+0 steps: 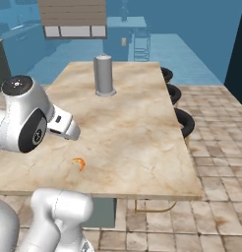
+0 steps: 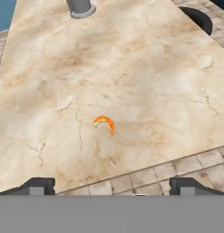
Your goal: Open the fridge, remove the pear, onion, and shrimp, and place them on any counter.
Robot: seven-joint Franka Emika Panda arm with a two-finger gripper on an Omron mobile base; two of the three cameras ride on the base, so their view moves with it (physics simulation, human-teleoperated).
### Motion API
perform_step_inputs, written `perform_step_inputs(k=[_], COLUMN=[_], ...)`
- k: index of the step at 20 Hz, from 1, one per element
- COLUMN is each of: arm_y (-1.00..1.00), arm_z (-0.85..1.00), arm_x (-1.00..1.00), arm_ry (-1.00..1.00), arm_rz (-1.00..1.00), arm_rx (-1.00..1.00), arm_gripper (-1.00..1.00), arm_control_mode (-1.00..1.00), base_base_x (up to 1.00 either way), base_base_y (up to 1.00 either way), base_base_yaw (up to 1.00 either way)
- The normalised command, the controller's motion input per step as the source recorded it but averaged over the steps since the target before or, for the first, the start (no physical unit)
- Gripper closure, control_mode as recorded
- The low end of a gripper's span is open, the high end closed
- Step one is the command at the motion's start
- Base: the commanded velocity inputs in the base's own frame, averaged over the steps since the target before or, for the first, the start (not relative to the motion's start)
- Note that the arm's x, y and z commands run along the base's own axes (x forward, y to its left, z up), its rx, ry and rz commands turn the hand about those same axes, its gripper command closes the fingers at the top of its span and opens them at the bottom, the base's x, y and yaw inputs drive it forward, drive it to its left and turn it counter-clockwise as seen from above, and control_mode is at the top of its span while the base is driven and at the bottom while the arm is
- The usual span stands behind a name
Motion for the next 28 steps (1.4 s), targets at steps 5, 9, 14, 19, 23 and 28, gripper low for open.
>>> perform_step_inputs(k=[5, 9, 14, 19, 23, 28], arm_y=[0.00, 0.00, 0.00, 0.00, 0.00, 0.00], arm_z=[0.00, 0.00, 0.00, 0.00, 0.00, 0.00], arm_x=[0.00, 0.00, 0.00, 0.00, 0.00, 0.00], arm_ry=[0.00, 0.00, 0.00, 0.00, 0.00, 0.00], arm_rz=[0.00, 0.00, 0.00, 0.00, 0.00, 0.00], arm_rx=[0.00, 0.00, 0.00, 0.00, 0.00, 0.00], arm_gripper=[-1.00, -1.00, -1.00, -1.00, -1.00, -1.00], arm_control_mode=[1.00, 1.00, 1.00, 1.00, 1.00, 1.00], base_base_x=[-0.95, -1.00, -1.00, -0.45, -0.02, -0.10], base_base_y=[-0.01, 0.00, 0.25, 0.10, 0.00, 0.00], base_base_yaw=[0.01, 0.30, 0.67, 0.98, 1.00, 1.00])
